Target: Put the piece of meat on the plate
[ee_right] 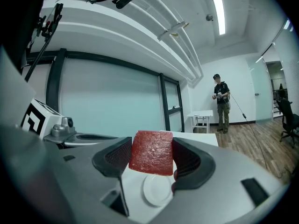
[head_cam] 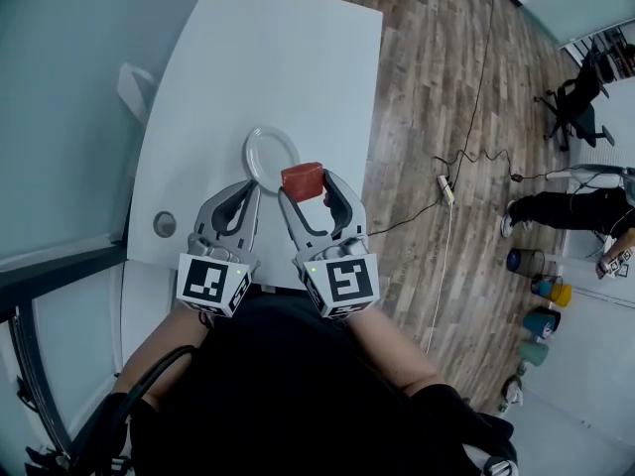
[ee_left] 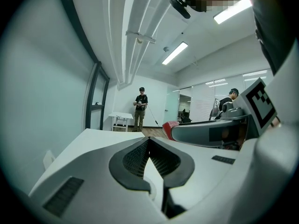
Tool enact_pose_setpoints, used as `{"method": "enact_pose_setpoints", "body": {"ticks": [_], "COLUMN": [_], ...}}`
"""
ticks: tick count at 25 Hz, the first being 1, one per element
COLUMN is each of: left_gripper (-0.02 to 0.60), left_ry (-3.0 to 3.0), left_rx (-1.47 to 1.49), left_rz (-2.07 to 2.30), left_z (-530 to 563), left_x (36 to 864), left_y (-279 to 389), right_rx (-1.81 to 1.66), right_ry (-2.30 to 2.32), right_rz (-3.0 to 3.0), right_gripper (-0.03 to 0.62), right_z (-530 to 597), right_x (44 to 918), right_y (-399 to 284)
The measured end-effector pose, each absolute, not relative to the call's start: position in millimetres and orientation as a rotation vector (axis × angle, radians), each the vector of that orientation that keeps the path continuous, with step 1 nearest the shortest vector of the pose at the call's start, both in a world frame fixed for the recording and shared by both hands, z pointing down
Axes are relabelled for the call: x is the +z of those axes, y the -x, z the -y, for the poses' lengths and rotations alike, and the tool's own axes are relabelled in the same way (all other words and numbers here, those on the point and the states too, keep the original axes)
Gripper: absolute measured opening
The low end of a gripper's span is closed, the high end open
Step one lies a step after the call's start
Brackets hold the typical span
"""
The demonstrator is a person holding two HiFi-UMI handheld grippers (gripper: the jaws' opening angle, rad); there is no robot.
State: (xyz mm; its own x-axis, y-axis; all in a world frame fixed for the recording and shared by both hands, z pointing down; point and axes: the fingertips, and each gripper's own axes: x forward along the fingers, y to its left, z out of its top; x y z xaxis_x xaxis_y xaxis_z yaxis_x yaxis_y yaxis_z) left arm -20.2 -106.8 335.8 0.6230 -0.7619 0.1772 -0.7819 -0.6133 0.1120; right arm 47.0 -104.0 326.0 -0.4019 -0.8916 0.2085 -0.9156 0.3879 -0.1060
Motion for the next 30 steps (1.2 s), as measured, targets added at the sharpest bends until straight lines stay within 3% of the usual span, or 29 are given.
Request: {"method": "enact_pose_setpoints", "body": {"ticks": [30], "left_gripper": [0.003], "left_ry": [-2.558], "left_rx": [0.279], "left_rz": [1.195], "left_z": [152.5], "left_x": [394.5], "left_y": [31.7], "right_rx": [0.472], "right_ry": [-1.556], "right_rz": [2.401], "right_gripper": [0.278], "right_z": [149.9], "right_x": [397.7], "right_y": [-23.3]}}
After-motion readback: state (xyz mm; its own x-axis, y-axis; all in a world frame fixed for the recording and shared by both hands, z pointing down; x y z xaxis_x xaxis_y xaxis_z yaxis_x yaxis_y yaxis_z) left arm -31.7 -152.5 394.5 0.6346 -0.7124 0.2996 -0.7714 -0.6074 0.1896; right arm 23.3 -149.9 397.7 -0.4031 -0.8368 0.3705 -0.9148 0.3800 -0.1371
